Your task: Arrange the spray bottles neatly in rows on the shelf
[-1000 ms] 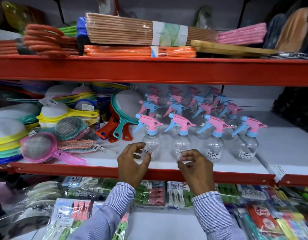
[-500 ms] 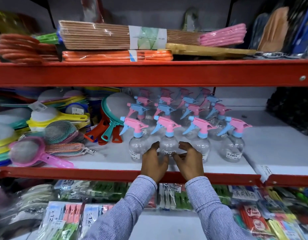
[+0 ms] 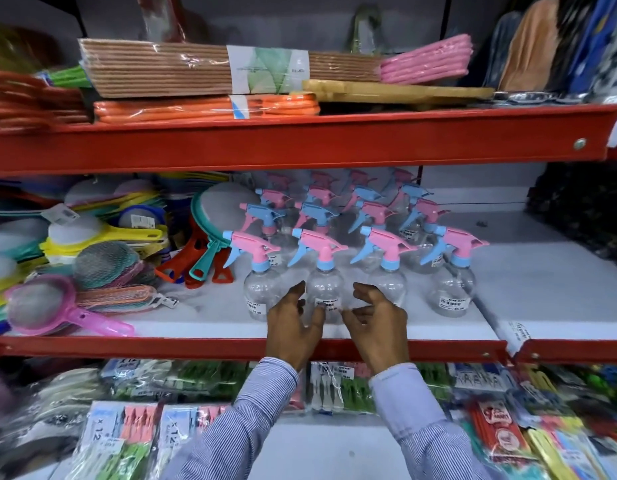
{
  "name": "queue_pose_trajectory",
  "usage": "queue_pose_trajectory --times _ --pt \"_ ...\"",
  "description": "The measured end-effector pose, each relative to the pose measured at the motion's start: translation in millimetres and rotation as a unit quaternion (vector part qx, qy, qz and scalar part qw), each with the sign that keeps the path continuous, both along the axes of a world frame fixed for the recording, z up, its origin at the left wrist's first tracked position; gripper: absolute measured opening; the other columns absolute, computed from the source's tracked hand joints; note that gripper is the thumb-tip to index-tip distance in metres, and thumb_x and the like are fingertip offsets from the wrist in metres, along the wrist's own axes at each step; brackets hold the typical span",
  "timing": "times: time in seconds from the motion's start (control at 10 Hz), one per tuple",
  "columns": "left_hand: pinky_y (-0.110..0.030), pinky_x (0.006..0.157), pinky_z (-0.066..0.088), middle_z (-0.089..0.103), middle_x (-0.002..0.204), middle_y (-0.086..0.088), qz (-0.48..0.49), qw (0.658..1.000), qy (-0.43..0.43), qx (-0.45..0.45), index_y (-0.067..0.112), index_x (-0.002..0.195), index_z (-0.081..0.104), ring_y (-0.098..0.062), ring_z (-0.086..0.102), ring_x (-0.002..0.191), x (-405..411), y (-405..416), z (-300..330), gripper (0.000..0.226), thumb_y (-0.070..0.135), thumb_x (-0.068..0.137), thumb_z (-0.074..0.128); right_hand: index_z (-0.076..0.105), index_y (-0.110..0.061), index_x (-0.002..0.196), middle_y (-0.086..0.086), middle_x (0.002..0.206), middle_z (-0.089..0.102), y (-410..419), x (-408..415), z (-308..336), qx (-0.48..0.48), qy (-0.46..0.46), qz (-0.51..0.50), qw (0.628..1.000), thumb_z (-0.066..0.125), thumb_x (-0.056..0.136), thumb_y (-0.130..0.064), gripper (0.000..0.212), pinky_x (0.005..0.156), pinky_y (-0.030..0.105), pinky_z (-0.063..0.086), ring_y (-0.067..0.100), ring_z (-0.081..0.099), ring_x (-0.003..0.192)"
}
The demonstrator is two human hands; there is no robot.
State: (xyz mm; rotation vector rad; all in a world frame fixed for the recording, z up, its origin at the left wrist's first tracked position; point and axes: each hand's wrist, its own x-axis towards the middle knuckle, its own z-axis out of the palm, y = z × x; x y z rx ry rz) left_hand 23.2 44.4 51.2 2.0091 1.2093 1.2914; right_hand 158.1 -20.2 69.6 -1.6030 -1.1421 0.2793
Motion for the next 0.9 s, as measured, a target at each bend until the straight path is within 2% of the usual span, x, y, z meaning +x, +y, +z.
queue_pose_trajectory --times 0.1,0.2,0.3,0.4,0.5,0.7,0.8,0.9 --pt "-0.026 0.081 0.055 0.070 0.105 -0.001 0.034 0.996 -0.061 0.054 0.017 0.113 0.065 -0.013 0.068 0.088 5 -16 -1 0.029 0.020 0.084 0.066 0.070 -0.020 0.089 -0.005 0.081 0.073 -26 20 -2 0.049 -0.015 -0.070 0.996 0.073 0.076 -0.007 0.019 0.062 0.006 0.049 0.006 0.066 0.063" --pt "-0.023 0.074 0.052 0.066 0.093 0.004 0.003 0.993 -0.064 0.096 0.018 0.099 0.068 -0.009 0.064 0.077 27 -38 -1 0.020 0.014 0.080 0.064 0.066 -0.018 0.086 0.002 0.080 0.071 -37 50 -2 0.070 -0.025 -0.138 0.988 0.073 0.074 -0.003 0.020 0.059 0.003 0.042 0.007 0.064 0.060" --pt "-0.022 0.084 0.052 0.068 0.112 -0.001 -0.049 0.998 -0.032 0.038 0.016 0.120 0.064 -0.008 0.064 0.090 62 -47 -1 0.041 0.026 0.080 0.062 0.062 -0.014 0.111 0.006 0.109 0.070 -34 77 -4 0.015 -0.018 -0.095 0.995 0.075 0.077 -0.011 0.037 0.075 0.021 0.049 0.020 0.067 0.080" --pt "-0.034 0.098 0.052 0.059 0.136 -0.008 -0.078 0.997 0.001 -0.027 0.010 0.141 0.048 -0.014 0.060 0.113 85 -45 1 0.064 0.033 0.082 0.056 0.054 -0.014 0.128 0.003 0.124 0.064 -28 88 -3 -0.047 -0.011 -0.012 0.999 0.074 0.081 -0.019 0.051 0.089 0.028 0.051 0.019 0.065 0.099" --pt "-0.040 0.102 0.050 0.058 0.139 -0.007 -0.082 0.995 0.017 -0.062 0.014 0.144 0.043 -0.018 0.058 0.121 91 -42 0 0.067 0.037 0.082 0.052 0.059 -0.019 0.122 0.000 0.120 0.069 -25 91 -2 -0.035 -0.016 0.014 0.999 0.072 0.082 -0.016 0.043 0.094 0.039 0.055 0.020 0.068 0.102" --pt "-0.033 0.100 0.052 0.061 0.134 -0.004 -0.072 0.996 0.010 -0.061 0.020 0.142 0.046 -0.009 0.060 0.114 93 -43 -3 0.064 0.037 0.081 0.054 0.060 -0.016 0.121 0.002 0.117 0.070 -25 94 -3 -0.011 0.004 0.021 1.000 0.069 0.084 -0.010 0.038 0.085 0.025 0.051 0.021 0.069 0.098" --pt "-0.032 0.099 0.052 0.061 0.134 -0.002 -0.068 0.996 0.014 -0.050 0.020 0.142 0.047 -0.008 0.061 0.112 93 -42 -3 0.063 0.036 0.082 0.055 0.060 -0.015 0.121 0.003 0.118 0.069 -23 95 -2 -0.006 0.004 0.024 1.000 0.069 0.085 -0.010 0.038 0.083 0.023 0.049 0.021 0.068 0.099" --pt "-0.025 0.098 0.051 0.060 0.135 -0.004 -0.063 0.997 -0.004 -0.046 0.022 0.142 0.047 -0.008 0.061 0.113 94 -43 -2 0.062 0.037 0.082 0.057 0.060 -0.014 0.123 0.005 0.120 0.069 -23 95 -5 0.000 0.027 0.007 1.000 0.071 0.084 -0.014 0.040 0.085 0.028 0.054 0.020 0.067 0.097"
